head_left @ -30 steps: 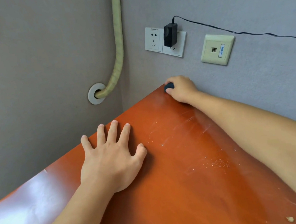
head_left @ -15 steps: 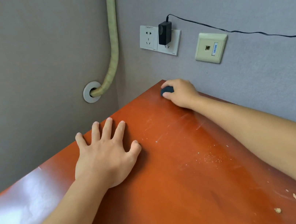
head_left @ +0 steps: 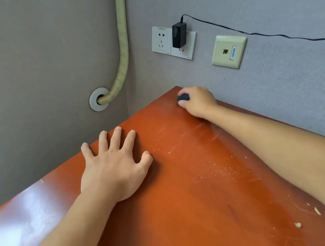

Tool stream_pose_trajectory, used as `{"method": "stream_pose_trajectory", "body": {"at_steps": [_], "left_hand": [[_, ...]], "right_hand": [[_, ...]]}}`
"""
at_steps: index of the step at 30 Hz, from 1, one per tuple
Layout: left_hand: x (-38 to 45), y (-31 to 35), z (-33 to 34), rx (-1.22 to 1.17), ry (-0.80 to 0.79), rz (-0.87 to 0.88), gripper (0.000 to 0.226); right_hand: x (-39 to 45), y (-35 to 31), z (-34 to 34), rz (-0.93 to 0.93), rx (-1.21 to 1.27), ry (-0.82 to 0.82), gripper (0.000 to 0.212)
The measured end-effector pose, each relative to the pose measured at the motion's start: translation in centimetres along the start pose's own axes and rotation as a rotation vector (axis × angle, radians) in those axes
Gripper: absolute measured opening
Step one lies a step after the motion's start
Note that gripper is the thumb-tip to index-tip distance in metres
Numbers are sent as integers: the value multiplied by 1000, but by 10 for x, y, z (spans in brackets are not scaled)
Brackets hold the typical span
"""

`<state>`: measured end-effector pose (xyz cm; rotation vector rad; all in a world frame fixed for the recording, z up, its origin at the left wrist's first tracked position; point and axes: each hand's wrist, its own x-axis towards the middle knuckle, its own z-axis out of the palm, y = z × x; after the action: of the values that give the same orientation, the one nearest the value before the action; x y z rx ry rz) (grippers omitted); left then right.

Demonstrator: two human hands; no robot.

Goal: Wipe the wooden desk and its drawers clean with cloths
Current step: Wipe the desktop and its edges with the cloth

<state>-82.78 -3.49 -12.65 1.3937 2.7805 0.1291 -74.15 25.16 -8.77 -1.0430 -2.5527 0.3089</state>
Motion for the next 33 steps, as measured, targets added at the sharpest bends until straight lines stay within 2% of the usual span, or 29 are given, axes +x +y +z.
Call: {"method": "stream_pose_trajectory", "body": {"at_steps": [3,5,7,10,11,12,14,17,19,21,25,27,29,33], "left_hand": [[0,0,0,-1,2,-2,85],[0,0,0,2,3,-5,83],[0,1,-1,-8,3,0,83],[-1,1,-1,-17,15,5,84],[-1,1,-1,-19,15,5,84],[-1,0,-1,-19,14,6,83],[-2,1,-2,-18,10,14,81],[-3,0,-4,-33,12,19,81],[-3,0,-5,-49,4,23,82],[-3,0,-5,-67,3,25,82],[-3,0,-5,-79,0,29,83],[-4,0,-6,-84,-8,28,83],[-3,-1,-8,-101,-23,28,82],[-2,-2,-9,-115,-23,31,78]], "right_hand": [[-39,-28,1,-313,181,-149,32],[-51,-29,-3,-404,262,-255,34],[-38,-16,-8,-306,240,-230,33],[-8,0,-7,-15,94,-46,32],[-4,-2,-3,29,22,-15,33],[-4,-8,2,23,-33,2,34],[-18,-26,9,-102,-44,-1,34],[-61,-52,9,-401,113,-91,32],[-84,-52,4,-518,228,-177,33],[-82,-38,-2,-511,266,-206,34],[-39,-16,-6,-240,135,-74,31],[-31,-22,-2,-180,47,-42,31],[-44,-39,4,-250,-7,-55,32],[-117,-59,4,-523,102,-105,35]]}}
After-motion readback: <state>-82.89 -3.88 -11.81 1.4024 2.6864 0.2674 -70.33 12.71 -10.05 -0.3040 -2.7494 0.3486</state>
